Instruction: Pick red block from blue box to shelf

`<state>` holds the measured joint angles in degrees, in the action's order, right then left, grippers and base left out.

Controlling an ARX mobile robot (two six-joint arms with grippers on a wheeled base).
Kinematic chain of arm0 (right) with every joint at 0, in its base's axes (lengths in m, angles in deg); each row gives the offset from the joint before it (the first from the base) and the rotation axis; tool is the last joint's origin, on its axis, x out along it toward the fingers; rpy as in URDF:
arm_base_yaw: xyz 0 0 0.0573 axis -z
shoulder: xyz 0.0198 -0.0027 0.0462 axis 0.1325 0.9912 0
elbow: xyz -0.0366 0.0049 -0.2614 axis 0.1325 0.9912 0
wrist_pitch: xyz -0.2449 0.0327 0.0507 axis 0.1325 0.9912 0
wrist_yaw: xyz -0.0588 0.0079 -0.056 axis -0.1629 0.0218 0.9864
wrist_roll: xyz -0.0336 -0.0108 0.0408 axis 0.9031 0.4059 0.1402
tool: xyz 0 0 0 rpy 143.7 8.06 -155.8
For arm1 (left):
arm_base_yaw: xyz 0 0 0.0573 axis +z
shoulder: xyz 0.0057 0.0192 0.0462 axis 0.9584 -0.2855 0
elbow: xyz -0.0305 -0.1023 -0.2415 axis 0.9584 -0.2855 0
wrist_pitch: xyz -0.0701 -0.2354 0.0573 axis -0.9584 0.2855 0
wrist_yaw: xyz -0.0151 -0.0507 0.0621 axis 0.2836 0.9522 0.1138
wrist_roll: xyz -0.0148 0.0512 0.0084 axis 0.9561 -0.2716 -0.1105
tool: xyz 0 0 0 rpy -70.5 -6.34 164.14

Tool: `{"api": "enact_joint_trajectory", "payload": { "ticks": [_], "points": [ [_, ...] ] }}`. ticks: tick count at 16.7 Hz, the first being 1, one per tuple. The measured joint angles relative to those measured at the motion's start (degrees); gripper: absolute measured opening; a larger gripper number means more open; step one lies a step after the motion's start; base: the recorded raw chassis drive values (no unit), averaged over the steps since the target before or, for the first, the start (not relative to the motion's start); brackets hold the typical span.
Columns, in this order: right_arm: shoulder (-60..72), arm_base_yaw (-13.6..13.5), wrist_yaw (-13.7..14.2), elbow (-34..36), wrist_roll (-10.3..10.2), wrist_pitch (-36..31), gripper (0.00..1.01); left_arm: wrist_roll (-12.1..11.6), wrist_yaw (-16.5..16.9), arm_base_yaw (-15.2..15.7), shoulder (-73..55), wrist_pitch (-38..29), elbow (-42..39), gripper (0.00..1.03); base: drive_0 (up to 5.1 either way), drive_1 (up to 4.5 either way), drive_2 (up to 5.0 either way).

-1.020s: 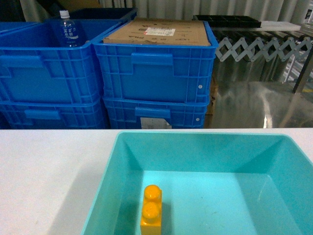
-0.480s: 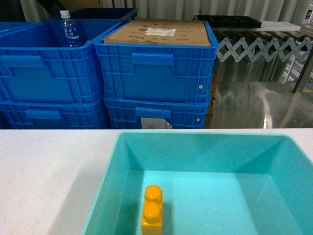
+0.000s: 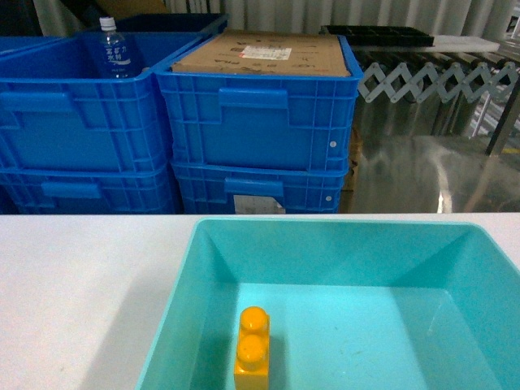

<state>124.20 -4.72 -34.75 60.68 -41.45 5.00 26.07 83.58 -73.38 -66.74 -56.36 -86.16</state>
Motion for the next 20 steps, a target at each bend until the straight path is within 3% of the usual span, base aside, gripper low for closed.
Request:
{"api": "enact_joint_trajectory", "payload": {
  "ticks": [3,5,20],
  "points": [
    [-1.62,0.22,-0.26,1.01,0.09,-0.74,0.28,0.00,0.00,0.00,0.00,0.00,0.00,0.98,0.0,0.00,0.0],
    [-1.86,1.03,-1.84,0.98,0.02,-1.53,0.28,0.00,0.00,0.00,0.00,0.00,0.00,0.98,0.0,0.00,0.0],
    [-2.34,0.92,-1.86,0.98,0.00,-1.73,0.28,0.00,0.00,-0.04,0.00,0.00,0.00,0.98,-1.3,-1.25,-1.3]
  ]
}}
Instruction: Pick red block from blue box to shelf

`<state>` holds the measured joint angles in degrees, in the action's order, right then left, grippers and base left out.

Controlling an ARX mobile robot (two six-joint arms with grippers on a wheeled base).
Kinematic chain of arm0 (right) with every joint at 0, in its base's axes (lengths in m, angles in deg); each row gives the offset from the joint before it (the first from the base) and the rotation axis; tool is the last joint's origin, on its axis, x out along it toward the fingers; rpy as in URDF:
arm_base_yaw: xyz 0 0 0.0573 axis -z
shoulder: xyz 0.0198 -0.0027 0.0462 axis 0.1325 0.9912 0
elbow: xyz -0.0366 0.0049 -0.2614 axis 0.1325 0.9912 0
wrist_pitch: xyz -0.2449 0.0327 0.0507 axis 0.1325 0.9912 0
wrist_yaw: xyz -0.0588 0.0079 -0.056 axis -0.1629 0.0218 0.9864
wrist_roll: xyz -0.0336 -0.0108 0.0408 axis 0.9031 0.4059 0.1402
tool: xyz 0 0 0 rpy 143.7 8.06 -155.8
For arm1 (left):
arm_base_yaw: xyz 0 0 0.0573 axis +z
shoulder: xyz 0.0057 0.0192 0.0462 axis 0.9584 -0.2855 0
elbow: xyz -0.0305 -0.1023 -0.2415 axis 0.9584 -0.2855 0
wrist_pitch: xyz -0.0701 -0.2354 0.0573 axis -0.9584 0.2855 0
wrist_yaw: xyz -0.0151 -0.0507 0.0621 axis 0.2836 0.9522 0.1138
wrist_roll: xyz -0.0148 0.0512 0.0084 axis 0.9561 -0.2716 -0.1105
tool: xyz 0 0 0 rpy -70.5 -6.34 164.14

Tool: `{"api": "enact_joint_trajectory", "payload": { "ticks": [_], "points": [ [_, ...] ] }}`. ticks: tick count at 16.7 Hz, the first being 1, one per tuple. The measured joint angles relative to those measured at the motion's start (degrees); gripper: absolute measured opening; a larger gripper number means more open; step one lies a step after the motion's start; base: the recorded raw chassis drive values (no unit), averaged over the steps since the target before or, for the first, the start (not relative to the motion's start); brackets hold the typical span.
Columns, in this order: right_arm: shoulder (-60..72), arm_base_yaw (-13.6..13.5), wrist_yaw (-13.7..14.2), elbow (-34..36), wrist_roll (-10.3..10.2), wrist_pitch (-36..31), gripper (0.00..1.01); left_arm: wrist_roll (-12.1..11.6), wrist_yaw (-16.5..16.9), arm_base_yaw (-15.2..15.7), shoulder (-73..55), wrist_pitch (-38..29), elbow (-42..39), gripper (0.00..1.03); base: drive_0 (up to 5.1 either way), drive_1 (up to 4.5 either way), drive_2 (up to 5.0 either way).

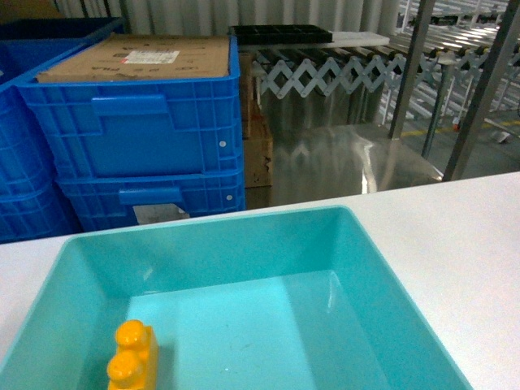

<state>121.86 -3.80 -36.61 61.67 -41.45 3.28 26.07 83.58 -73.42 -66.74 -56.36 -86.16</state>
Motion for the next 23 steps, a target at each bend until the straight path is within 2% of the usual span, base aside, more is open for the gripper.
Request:
{"api": "enact_joint_trajectory", "payload": {
  "ticks": [23],
  "points": [
    [0.00,0.00,0.00,0.00,0.02,0.02,0.28,0.00,0.00,0.00,0.00,0.00,0.00,0.98,-1.5,-1.54,-1.5]
  ]
}}
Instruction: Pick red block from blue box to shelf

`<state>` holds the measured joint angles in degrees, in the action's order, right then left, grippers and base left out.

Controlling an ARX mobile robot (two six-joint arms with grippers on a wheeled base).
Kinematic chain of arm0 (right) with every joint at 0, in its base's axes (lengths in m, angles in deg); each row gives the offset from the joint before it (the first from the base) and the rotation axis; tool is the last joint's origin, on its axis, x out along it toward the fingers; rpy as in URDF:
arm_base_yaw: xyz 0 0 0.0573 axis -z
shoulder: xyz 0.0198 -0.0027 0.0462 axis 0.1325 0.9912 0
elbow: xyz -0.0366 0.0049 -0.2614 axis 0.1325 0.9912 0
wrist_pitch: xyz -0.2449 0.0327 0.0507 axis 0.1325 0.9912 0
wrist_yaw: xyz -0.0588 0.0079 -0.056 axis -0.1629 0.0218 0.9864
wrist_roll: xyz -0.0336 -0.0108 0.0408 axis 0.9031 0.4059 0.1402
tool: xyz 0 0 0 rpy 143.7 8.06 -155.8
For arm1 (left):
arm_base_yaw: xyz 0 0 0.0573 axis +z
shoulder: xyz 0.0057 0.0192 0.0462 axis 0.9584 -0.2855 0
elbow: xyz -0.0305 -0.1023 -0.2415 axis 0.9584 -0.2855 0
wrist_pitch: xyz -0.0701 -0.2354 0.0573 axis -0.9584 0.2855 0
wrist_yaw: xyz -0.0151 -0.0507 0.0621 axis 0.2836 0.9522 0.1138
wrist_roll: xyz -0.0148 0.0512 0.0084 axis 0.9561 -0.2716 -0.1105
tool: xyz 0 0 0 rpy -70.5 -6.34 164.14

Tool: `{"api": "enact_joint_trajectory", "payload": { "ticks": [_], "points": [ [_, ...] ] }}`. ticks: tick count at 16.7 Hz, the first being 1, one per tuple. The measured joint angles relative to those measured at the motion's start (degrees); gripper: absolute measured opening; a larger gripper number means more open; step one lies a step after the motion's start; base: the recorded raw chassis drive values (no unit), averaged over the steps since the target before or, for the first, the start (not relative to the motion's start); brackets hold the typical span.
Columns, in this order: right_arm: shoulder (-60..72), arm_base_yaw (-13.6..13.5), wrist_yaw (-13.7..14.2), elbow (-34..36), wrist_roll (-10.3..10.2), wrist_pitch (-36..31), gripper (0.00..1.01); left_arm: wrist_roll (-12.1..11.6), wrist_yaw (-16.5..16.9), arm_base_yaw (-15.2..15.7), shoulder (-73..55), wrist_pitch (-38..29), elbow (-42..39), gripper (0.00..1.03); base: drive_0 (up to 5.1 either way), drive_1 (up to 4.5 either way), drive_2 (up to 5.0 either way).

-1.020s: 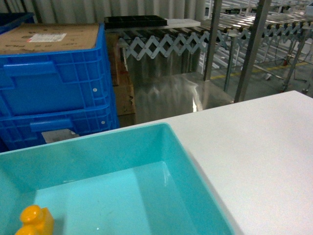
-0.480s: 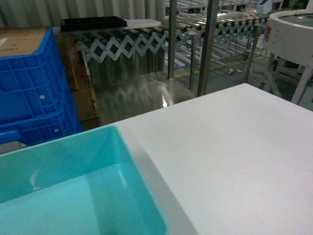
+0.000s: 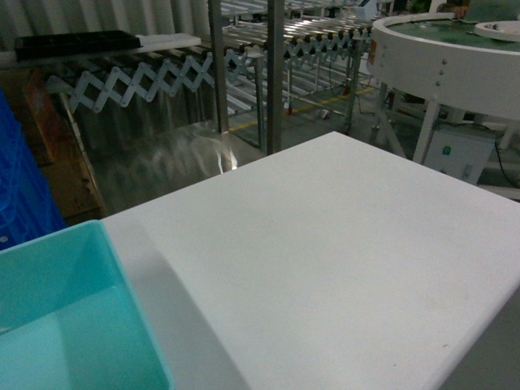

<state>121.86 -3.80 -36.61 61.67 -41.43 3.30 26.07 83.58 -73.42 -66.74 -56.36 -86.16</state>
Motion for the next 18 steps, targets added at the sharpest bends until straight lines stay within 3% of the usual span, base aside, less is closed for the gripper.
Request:
{"api": "enact_joint_trajectory", "payload": {
  "ticks": [18],
  "points": [
    [0.00,0.00,0.00,0.00,-0.02,-0.02,0.28,0.00,0.00,-0.02,0.00,0.00,0.00,0.98,-1.5,-1.52,-1.5]
  ]
}}
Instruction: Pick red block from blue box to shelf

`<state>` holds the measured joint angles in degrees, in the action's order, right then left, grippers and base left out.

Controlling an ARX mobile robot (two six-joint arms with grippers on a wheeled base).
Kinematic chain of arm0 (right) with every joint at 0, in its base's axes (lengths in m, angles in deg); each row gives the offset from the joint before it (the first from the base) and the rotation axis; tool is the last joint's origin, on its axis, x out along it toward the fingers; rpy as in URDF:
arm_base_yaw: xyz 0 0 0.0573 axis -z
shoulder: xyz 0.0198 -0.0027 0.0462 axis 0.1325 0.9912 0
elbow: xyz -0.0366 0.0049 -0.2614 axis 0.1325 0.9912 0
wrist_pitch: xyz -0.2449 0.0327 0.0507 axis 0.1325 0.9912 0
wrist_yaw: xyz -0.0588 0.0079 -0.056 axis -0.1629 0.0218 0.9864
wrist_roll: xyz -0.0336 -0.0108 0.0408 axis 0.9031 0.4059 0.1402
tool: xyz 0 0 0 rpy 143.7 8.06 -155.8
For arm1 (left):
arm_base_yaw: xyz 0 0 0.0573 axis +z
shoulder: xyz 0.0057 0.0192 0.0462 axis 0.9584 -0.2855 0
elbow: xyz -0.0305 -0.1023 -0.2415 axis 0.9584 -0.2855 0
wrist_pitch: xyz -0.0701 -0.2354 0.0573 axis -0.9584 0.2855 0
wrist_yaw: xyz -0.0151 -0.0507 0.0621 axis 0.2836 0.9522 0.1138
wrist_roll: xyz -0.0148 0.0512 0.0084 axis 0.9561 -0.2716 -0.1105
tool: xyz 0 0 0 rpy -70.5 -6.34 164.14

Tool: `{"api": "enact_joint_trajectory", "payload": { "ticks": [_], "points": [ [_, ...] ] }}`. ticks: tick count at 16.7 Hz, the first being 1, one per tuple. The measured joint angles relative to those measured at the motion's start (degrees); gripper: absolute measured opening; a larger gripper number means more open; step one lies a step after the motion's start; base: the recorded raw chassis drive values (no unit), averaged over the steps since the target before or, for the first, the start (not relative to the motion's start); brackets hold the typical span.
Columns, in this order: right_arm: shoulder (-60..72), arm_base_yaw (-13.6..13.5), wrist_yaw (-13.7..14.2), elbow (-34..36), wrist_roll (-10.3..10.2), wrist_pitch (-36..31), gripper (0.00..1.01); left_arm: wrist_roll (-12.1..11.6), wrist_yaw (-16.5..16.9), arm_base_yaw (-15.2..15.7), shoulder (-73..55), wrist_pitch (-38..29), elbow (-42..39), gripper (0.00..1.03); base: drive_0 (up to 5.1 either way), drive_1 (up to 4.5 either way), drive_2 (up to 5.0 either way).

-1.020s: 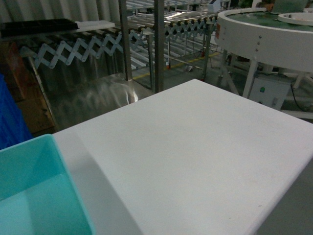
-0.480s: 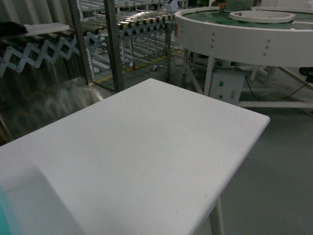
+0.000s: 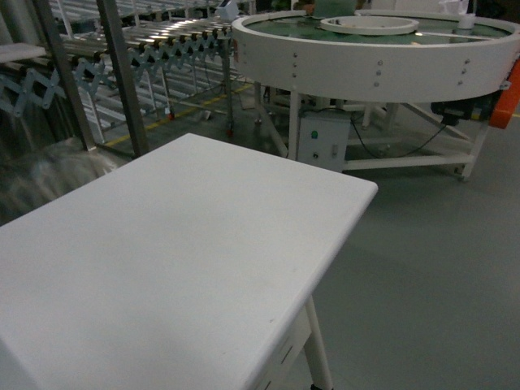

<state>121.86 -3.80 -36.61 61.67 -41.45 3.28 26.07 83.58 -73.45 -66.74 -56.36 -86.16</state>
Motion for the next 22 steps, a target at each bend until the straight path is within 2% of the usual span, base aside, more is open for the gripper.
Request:
{"api": "enact_joint_trajectory", "payload": {
  "ticks": [22],
  "points": [
    [0.00,0.00,0.00,0.00,0.00,0.00,0.28,0.00,0.00,0.02,0.00,0.00,0.00,0.98,-1.5,-1.49,-1.5]
  ]
}}
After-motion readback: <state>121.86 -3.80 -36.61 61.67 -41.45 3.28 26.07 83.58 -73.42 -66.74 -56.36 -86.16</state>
